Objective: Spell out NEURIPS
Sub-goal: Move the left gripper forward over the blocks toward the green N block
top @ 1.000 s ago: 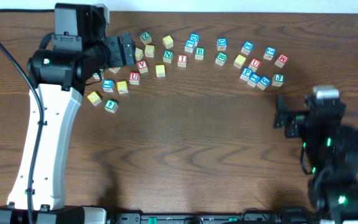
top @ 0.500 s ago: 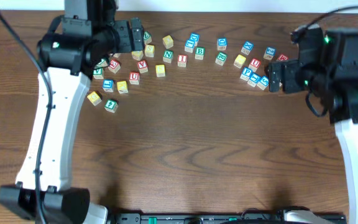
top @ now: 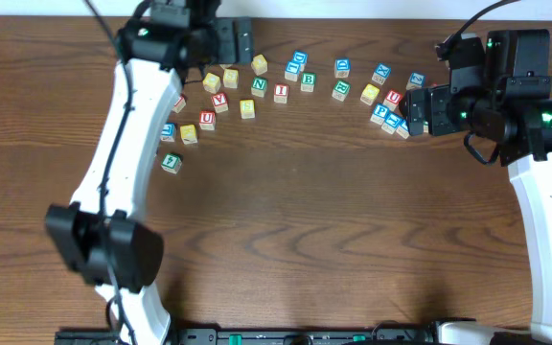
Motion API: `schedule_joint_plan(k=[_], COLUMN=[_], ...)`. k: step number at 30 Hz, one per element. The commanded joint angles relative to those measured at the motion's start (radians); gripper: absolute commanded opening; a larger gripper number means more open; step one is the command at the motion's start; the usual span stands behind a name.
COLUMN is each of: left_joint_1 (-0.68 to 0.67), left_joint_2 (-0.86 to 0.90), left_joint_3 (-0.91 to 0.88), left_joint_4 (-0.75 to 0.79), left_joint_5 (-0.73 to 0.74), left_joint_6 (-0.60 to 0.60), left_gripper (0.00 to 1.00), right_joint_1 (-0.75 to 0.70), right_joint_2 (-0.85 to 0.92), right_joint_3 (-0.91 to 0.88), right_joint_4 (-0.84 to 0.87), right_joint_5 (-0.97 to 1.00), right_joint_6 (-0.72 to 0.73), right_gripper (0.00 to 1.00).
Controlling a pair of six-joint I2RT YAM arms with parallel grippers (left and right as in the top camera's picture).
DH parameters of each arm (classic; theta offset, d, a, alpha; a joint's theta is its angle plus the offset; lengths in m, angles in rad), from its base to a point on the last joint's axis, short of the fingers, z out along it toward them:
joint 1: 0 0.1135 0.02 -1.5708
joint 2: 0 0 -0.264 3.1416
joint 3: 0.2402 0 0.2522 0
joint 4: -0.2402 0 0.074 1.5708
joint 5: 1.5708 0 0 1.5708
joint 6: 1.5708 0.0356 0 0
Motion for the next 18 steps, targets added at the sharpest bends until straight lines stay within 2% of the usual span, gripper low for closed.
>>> schedule_joint_plan(k=[1,3,6,9,18], left_joint_1=[-0.024,-0.034,-0.058,-0.077,-0.084], left_joint_2=[0.116,0.166,0.229,0.277,0.403], left_joint_3=[0.115,0.155,0.167,0.167,0.166], left_joint_4=[-0.004,-0.005,0.0,0.005,0.028], left_joint_5=[-0.013,-0.029,-0.129,-0.185,-0.188], left_joint_6=[0.008,0.008,0.008,0.008,0.008], left_gripper=[0.98,0.92,0.84,0.84,0.84], right_joint_1=[-0.004,-0.004,-0.004,-0.004,-0.004], right_joint_2=[-0.002,-0.002,-0.002,-0.002,-0.002], right_joint_3=[0.022,0.022,0.022,0.022,0.022], right_joint_4=[0.015,0.02,0.019,0.021,0.019], right_joint_5=[-0.016,-0.016,-0.016,-0.016,-0.021], right_joint_6=[-0.006,-0.006,-0.006,-0.006,-0.002], right_gripper=[0.99,0.99,0.99,0.99,0.99])
